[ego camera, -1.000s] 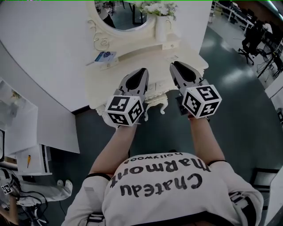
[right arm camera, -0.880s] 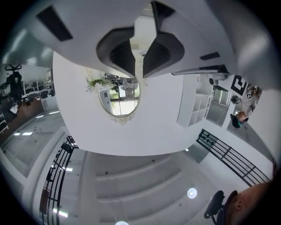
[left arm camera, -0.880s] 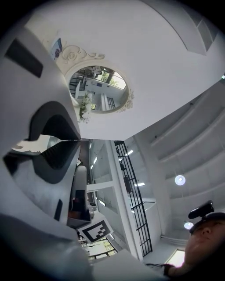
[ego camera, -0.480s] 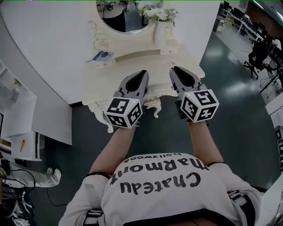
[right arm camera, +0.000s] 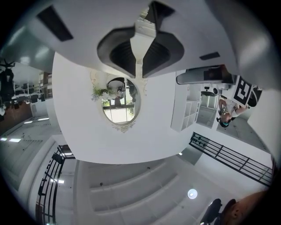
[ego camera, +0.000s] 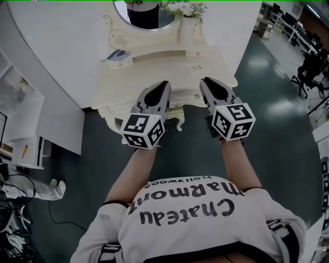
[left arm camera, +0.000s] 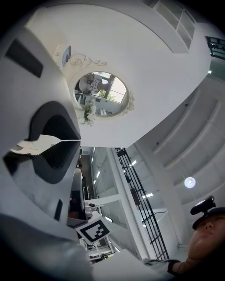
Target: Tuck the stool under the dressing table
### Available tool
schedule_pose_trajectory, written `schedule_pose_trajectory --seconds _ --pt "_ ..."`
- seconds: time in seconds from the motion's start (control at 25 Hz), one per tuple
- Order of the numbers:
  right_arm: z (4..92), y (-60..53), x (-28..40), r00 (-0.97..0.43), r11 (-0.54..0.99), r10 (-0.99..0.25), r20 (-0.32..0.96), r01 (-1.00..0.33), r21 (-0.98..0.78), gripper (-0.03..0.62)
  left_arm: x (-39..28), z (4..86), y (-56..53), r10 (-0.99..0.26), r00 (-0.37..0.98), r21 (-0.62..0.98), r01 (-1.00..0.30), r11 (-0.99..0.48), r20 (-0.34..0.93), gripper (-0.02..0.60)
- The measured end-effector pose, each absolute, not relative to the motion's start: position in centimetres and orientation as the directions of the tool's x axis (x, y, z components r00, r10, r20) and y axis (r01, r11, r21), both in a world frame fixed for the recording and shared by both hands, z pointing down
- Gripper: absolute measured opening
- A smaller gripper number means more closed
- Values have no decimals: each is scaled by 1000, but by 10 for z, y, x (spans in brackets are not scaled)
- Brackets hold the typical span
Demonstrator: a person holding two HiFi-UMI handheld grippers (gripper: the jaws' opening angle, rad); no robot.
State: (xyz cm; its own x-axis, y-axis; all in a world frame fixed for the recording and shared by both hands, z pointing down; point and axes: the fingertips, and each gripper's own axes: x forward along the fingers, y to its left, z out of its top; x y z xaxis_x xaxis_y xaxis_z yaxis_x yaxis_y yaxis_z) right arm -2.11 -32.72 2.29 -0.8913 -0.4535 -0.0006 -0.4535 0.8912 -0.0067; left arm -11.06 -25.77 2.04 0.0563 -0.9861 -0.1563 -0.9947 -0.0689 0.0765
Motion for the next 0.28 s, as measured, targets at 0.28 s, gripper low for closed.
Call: schedule_pose_trajectory --seconds 0.28 --pt "35 -338 -2 -906 906 -423 21 -423 -27 61 -94 30 -263 -990 5 92 -996 -18 -138 29"
